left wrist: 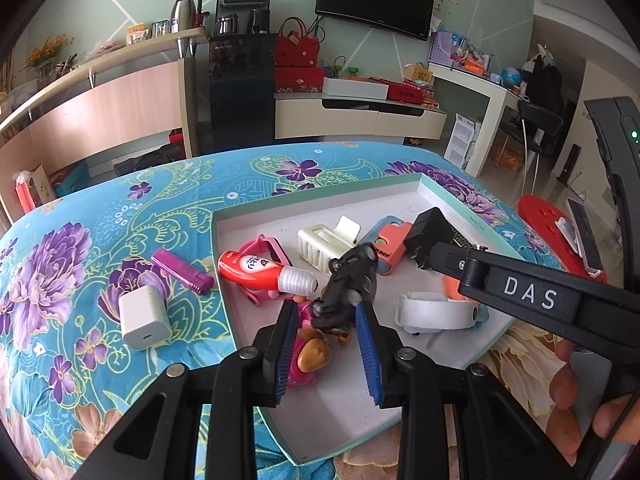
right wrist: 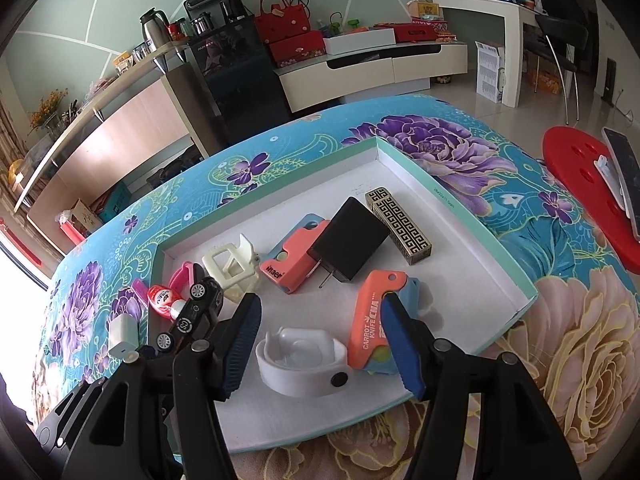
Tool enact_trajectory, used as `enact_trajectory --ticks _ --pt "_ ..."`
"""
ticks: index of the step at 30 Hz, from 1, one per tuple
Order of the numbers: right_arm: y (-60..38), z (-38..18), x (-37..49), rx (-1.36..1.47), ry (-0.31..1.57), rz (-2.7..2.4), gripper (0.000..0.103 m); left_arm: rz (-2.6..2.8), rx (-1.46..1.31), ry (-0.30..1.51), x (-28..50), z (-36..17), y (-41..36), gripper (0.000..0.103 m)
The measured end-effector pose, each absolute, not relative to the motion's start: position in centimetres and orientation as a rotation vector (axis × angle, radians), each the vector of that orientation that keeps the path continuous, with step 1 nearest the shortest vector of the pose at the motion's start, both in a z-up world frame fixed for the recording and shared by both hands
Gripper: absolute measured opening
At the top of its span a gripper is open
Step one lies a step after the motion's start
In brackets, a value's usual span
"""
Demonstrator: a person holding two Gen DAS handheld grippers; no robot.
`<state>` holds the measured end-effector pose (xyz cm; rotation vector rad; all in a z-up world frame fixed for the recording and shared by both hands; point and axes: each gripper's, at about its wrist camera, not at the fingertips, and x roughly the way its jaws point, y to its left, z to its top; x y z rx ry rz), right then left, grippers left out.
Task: Organize rigid objects
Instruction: 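Carry the toy car and white watch into the tray and open both tools, then withdraw both tools from the tray toward the white charger and pink lighter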
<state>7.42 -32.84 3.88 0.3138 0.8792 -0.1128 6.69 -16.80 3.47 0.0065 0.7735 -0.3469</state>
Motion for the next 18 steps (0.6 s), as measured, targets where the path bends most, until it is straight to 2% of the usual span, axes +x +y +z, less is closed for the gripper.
enact_trajectory --ticks 9,11,13,17,18 --pt "-32.9 4.0 7.4 0.313 0.872 -0.116 0.063 -0.293 -0.036 0.749 7.2 4.2 -14.8 0.035" --pt "-32.8 4.0 7.4 0.309 0.872 -0.112 0.063 -0.260 -0.051 0.751 7.5 4.1 -14.0 0.040" --pt "-32.7 4.1 7.4 0.303 0.870 -0.107 0.063 -0.231 -0.070 0.762 7.9 4.0 -13.1 0.049" --pt "-32.0 4.3 7.5 0.280 0.864 -0.089 0.063 -0.162 -0.094 0.775 8.4 3.6 -11.5 0.056" --pt "-31.7 4.4 7.5 0.274 0.861 -0.084 0.063 -0.145 -0.099 0.776 8.5 3.6 -11.0 0.061"
